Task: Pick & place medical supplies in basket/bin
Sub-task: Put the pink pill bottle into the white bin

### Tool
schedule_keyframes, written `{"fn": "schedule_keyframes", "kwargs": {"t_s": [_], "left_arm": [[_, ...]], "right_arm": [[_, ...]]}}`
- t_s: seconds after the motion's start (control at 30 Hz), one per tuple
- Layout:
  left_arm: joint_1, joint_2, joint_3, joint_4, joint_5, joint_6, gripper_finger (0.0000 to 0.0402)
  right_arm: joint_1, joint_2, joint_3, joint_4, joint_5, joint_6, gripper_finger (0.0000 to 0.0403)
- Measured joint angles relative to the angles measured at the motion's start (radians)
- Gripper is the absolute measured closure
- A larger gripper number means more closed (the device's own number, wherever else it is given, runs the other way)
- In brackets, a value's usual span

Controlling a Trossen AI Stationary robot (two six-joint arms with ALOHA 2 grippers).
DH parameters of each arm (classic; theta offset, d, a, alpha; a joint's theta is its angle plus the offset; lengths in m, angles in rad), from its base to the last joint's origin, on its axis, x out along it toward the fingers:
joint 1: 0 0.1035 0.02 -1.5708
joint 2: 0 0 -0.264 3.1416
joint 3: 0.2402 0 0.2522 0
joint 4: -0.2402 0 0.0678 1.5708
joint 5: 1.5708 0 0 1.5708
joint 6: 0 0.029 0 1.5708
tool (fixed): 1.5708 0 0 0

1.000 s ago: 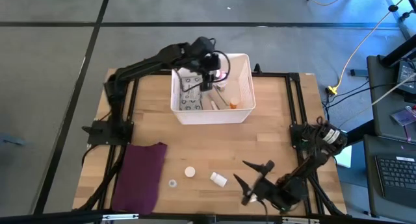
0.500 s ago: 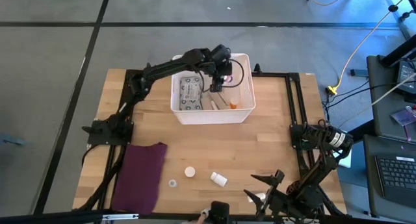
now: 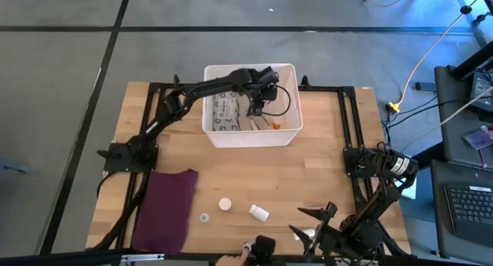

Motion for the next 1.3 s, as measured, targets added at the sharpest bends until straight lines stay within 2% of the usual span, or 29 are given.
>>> {"fn": "schedule_keyframes", "kwargs": {"t_s": [0.27,0.5,0.93,1.3], "left_arm": [[-0.003,0.024,0.0,0.073,0.0,0.049,0.0226],[-0.007,0.025,0.0,0.058,-0.002,0.047,0.0226],[-0.012,0.026,0.0,0.09,-0.154,0.019,0.0209],[-0.029,0.026,0.0,0.088,-0.17,-0.045,0.0209]], "right_arm": [[0.0,0.0,0.0,-0.001,0.0,-0.022,0.0121],[0.0,0.0,0.0,-0.001,0.0,-0.026,0.0121],[0.0,0.0,0.0,-0.001,0.0,-0.047,0.0121],[0.0,0.0,0.0,-0.001,0.0,-0.048,0.0121]]}}
